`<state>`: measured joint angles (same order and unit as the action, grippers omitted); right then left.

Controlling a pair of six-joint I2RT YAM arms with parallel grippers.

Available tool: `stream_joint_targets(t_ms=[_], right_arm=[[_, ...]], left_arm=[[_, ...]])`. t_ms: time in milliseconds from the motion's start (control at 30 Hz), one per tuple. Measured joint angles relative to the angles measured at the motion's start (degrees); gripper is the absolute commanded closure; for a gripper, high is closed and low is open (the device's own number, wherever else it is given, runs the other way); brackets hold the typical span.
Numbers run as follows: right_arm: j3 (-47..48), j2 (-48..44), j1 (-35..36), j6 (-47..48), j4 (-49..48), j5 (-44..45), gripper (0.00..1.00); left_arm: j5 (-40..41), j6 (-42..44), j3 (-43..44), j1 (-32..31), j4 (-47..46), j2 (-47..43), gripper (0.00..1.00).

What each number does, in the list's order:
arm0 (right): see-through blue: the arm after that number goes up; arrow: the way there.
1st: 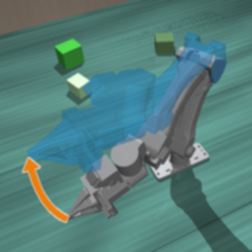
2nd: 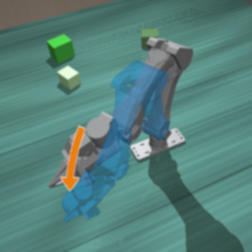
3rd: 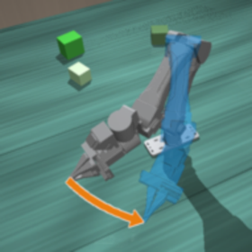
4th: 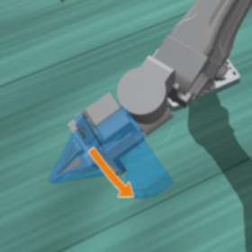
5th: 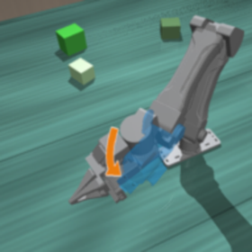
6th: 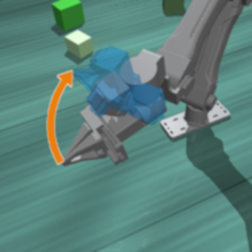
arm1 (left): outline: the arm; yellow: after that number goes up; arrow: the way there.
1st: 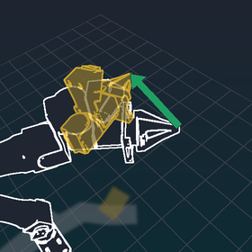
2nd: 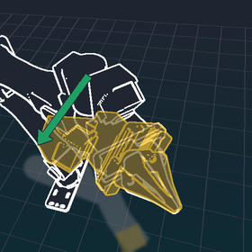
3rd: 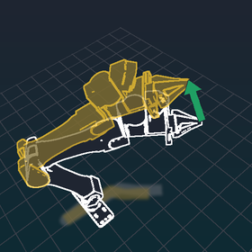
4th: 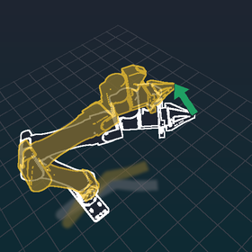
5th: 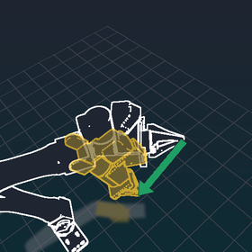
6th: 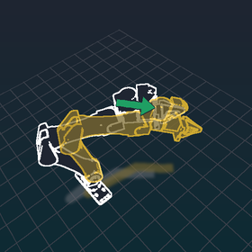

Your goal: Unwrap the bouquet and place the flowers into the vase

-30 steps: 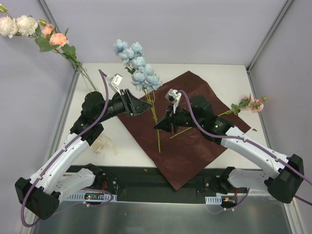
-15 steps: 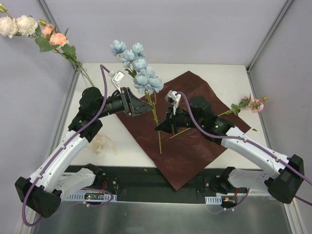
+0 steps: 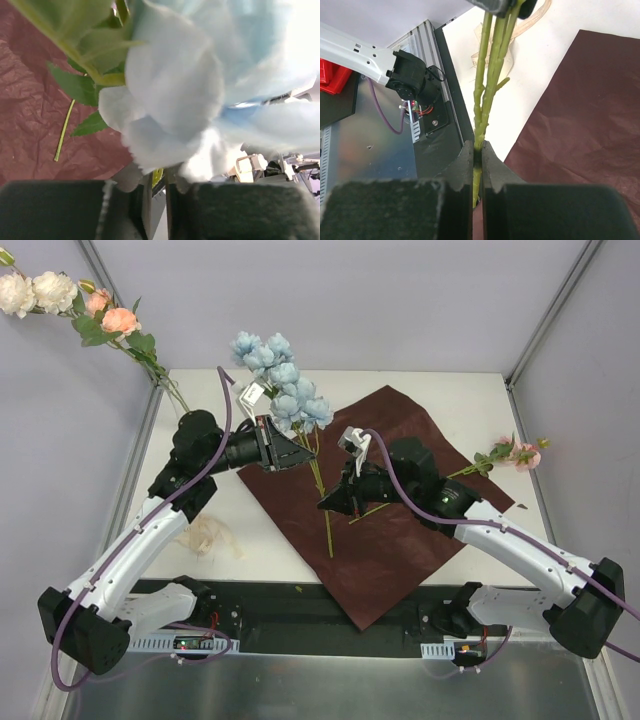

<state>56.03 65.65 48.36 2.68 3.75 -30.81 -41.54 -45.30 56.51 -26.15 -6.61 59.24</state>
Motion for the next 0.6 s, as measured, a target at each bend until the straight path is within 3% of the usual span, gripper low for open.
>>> stream_joint_targets(t_ms=[100,133,267,600], right_arm=[[0.0,-0.2,0.0,0.4,0.1,0.2,0.69],[0.1,-0.2,0.0,0.6,0.2,0.2,0.53],[0.4,-0.5,0.1,1.5,1.4,2.8,0.34],[-0.4,-7.1,-3.7,1.9,2.9,12.7,0.32]], left_arm=[[0.2,1.1,0.3,0.0,0.1,0.0,1.00],[0.3,1.5,0.3,0.0,0.1,0.0,1.00],[3.1,5.1,2.3,0.0,3.5,-0.4,1.00],[31.0,26.9,22.2,4.3,21.1,-0.9,1.00]])
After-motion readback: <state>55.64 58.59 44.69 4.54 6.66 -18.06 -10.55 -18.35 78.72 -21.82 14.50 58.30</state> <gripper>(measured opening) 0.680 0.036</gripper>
